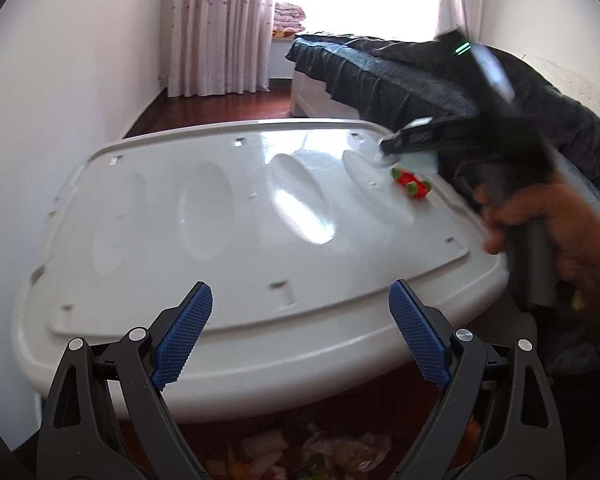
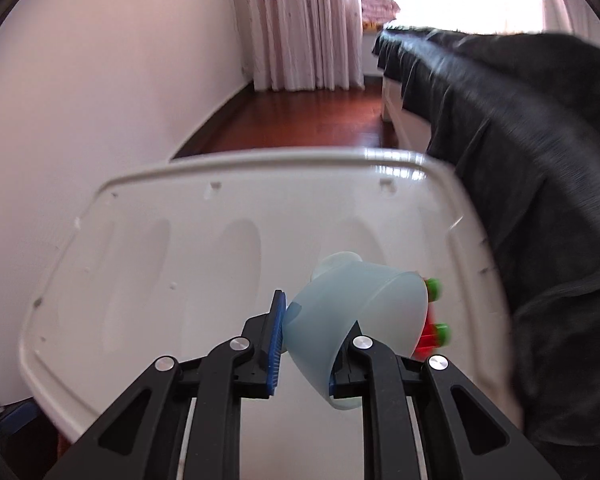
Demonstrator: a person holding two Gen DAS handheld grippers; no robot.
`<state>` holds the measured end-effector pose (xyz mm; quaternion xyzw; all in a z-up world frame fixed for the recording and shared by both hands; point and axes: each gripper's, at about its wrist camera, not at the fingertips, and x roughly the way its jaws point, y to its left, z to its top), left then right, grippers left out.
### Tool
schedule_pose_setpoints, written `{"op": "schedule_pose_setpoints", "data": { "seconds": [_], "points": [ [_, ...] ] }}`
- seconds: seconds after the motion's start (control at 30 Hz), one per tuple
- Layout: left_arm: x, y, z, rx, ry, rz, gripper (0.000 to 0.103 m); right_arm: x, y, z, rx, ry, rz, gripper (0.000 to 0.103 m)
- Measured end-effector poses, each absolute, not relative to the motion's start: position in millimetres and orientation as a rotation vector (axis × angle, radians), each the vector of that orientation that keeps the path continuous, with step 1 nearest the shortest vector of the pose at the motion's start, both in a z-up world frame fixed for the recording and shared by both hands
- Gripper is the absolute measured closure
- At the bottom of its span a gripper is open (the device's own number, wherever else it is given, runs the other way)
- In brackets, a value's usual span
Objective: Collect trash
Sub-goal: 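Grasp the pale blue plastic cup by its rim with the right gripper, then grasp the red toy car with the left gripper while the right holds the blue cup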
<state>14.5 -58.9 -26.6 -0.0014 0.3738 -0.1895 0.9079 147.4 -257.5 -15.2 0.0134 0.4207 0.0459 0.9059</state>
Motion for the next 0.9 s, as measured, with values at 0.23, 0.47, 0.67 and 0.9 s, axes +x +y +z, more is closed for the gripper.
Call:
{"op": "schedule_pose_setpoints", "data": {
  "seconds": [0.23,0.47,0.67,0.9],
  "points": [
    [69.6,-139.4,-29.3,0.011,0.769,-0.582,0.015,92.5,-301.0,57.2,-0.026,0.77,0.048,0.087],
    [132.8,-216.2,-50.9,0.085,0.796,-0.616,0.016,63.7,-329.4,72.5,-0.012,0.72,0.021,0.087],
    [167.6,-258.8,-69.7,0.059,0.867,-0.527,0.024,64.1,-341.7,64.1,0.026,0.703,0.024,0.087],
    [184.5,-282.8,-87.2,0.064,0.942,-0.47,0.049,60.5,-342.2,66.7,0.029,0.686,0.028,0.087]
  ]
}}
